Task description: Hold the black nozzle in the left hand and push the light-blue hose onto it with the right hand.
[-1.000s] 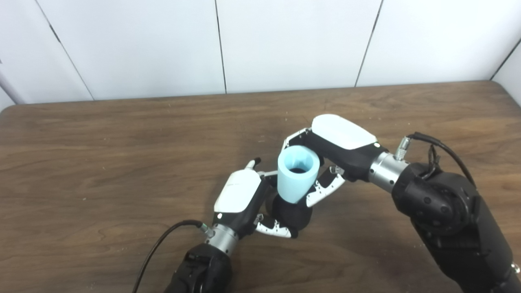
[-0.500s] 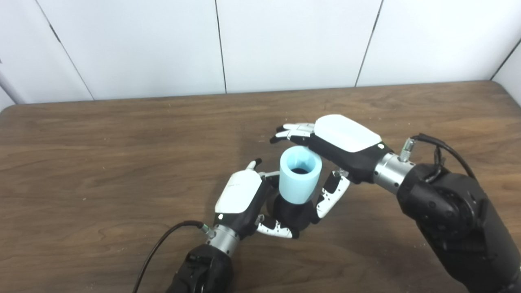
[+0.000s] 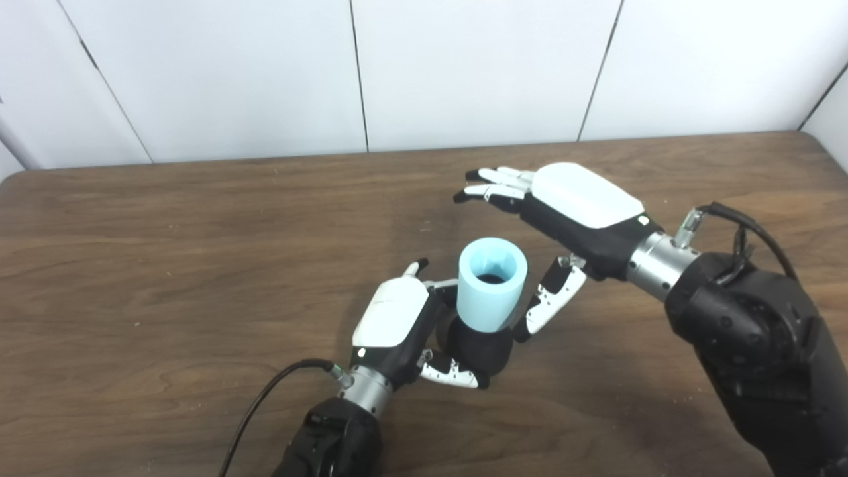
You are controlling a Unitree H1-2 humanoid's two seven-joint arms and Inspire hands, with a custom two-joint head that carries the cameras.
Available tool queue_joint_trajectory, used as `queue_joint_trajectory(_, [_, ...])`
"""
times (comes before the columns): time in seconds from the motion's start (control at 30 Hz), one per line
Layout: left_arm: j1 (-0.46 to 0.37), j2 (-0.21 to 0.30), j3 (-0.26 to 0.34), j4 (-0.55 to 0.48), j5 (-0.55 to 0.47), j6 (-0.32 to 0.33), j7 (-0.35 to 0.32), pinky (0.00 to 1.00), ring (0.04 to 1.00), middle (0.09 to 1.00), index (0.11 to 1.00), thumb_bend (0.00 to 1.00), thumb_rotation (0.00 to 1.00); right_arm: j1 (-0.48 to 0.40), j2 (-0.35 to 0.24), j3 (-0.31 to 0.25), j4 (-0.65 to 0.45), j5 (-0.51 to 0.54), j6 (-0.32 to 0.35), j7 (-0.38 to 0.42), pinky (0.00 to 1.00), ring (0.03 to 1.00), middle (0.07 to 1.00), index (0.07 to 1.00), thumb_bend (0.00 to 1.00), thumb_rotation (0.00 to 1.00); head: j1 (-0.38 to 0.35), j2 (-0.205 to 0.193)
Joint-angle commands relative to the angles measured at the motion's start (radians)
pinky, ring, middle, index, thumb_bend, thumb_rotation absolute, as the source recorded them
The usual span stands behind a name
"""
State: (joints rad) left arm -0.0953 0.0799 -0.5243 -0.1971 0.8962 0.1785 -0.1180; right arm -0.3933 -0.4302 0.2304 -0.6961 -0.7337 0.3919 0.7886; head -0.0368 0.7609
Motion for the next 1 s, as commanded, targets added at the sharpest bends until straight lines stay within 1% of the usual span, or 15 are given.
queue_joint_trajectory(0.0, [0.015,0.018,-0.011,0.031,0.029,0.023,-0.045,1.0,0.655,0.445,0.512,0.52,0.0,-0.039,-0.022,-0.037,-0.032,0.023,-0.027,-0.03,0.91,0.95,0.953,0.878,1.0,0.31,0.0,0.001])
queue_joint_trajectory(0.1, [0.015,0.017,-0.013,0.034,0.031,0.022,-0.043,1.0,0.655,0.445,0.512,0.52,0.0,-0.04,-0.021,-0.07,-0.046,0.054,-0.045,-0.054,0.88,0.937,0.941,0.878,1.0,0.38,0.005,-0.001])
queue_joint_trajectory(0.2, [0.014,0.019,-0.012,0.035,0.031,0.021,-0.043,1.0,0.655,0.447,0.511,0.52,0.0,-0.038,-0.027,-0.089,-0.067,0.074,-0.048,-0.055,0.86,0.928,0.936,0.876,0.96,0.44,0.003,-0.001])
queue_joint_trajectory(0.23, [0.012,0.02,-0.011,0.035,0.03,0.02,-0.043,1.0,0.655,0.447,0.511,0.52,0.0,-0.035,-0.03,-0.093,-0.076,0.078,-0.048,-0.053,0.86,0.927,0.936,0.876,0.95,0.44,0.003,0.0])
queue_joint_trajectory(0.27, [0.011,0.021,-0.01,0.035,0.029,0.019,-0.043,1.0,0.655,0.447,0.511,0.52,0.0,-0.032,-0.034,-0.097,-0.088,0.081,-0.049,-0.05,0.86,0.927,0.936,0.876,0.93,0.47,0.003,0.0])
queue_joint_trajectory(0.37, [0.008,0.024,-0.006,0.038,0.024,0.017,-0.042,1.0,0.655,0.447,0.511,0.52,0.0,-0.02,-0.059,-0.099,-0.133,0.073,-0.063,-0.034,0.85,0.925,0.934,0.875,0.81,0.62,0.002,-0.001])
queue_joint_trajectory(0.4, [0.007,0.025,-0.005,0.04,0.023,0.017,-0.042,1.0,0.655,0.447,0.511,0.52,0.0,-0.017,-0.072,-0.099,-0.147,0.066,-0.071,-0.026,0.85,0.925,0.931,0.879,0.77,0.7,0.002,-0.001])
queue_joint_trajectory(0.5, [0.003,0.025,-0.004,0.044,0.023,0.017,-0.043,1.0,0.656,0.448,0.51,0.52,0.0,-0.01,-0.116,-0.097,-0.198,0.051,-0.095,0.006,0.87,0.93,0.937,0.89,0.72,0.84,0.0,-0.002])
queue_joint_trajectory(0.6, [0.001,0.026,-0.003,0.044,0.022,0.018,-0.044,1.0,0.656,0.448,0.51,0.52,0.0,0.009,-0.138,-0.104,-0.231,0.056,-0.126,0.007,0.9,0.951,0.957,0.896,0.69,0.9,0.001,-0.002])
queue_joint_trajectory(0.77, [0.0,0.025,-0.002,0.049,0.018,0.016,-0.042,1.0,0.656,0.455,0.506,0.52,0.0,0.057,-0.121,-0.127,-0.243,0.081,-0.196,-0.041,0.92,0.96,0.966,0.899,0.64,0.99,0.001,-0.003])
queue_joint_trajectory(0.9, [-0.001,0.027,-0.002,0.05,0.017,0.014,-0.042,1.0,0.656,0.457,0.505,0.52,0.0,0.086,-0.099,-0.133,-0.248,0.094,-0.233,-0.055,0.95,0.979,0.975,0.9,0.64,1.0,0.005,-0.003])
queue_joint_trajectory(0.97, [-0.002,0.029,-0.001,0.051,0.017,0.014,-0.043,1.0,0.656,0.458,0.505,0.52,0.0,0.104,-0.087,-0.13,-0.247,0.096,-0.253,-0.059,0.98,0.995,0.993,0.918,0.64,1.0,0.005,-0.003])
